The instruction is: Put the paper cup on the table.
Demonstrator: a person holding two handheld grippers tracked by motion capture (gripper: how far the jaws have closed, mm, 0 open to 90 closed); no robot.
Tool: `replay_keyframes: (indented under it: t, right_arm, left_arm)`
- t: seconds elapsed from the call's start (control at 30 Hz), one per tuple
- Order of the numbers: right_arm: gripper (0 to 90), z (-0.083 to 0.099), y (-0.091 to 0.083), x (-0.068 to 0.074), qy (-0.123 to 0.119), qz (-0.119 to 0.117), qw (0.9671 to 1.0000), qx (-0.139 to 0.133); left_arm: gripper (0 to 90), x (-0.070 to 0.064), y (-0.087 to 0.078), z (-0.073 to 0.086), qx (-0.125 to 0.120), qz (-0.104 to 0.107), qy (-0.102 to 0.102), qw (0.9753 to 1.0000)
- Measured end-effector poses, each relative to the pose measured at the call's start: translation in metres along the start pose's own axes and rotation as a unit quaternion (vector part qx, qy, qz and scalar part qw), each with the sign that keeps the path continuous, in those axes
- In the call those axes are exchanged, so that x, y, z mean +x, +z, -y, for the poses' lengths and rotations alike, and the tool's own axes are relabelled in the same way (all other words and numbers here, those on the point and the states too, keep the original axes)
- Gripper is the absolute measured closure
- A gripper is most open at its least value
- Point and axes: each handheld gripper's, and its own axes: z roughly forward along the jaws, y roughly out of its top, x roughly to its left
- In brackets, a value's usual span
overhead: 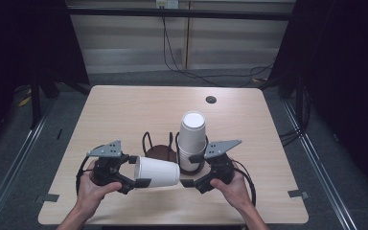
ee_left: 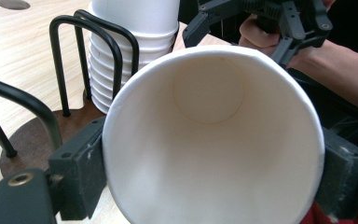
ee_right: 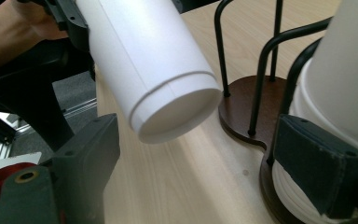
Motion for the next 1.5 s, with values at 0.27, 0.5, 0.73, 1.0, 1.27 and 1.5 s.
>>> replay_keyframes:
  t: [0.27,0.5,0.73,1.0,1.27,1.5]
  right_arm:
    - [15.1,0.004,-0.005,-0.003,0.012,0.021,0.9997,-0.008]
    - [15.9,0.004,-0.012,-0.003,0.004,0.041,0.999,-0.016]
    - [19.0,0.006,-0.015,-0.002,0.011,0.055,0.9982,-0.021]
    - [18.8,0.011,-0.025,-0.002,0.023,0.083,0.9956,-0.037]
    - [18.7,0.014,-0.023,-0.003,0.032,0.079,0.9958,-0.033]
    - [18.4,0.014,-0.022,-0.004,0.033,0.081,0.9958,-0.03]
  left_arm:
    - [13.2,0.004,-0.008,0.001,0.001,-0.01,-0.016,0.9998]
    - [13.0,0.007,-0.021,0.007,0.007,-0.027,-0.028,0.9992]
    - [12.5,0.01,-0.032,0.016,0.021,-0.039,-0.038,0.9983]
    - [12.3,0.016,-0.056,0.021,0.023,-0.058,-0.042,0.9972]
    - [12.0,0.025,-0.075,0.027,0.022,-0.09,-0.048,0.9945]
    - [12.0,0.034,-0.087,0.026,0.041,-0.112,-0.055,0.9913]
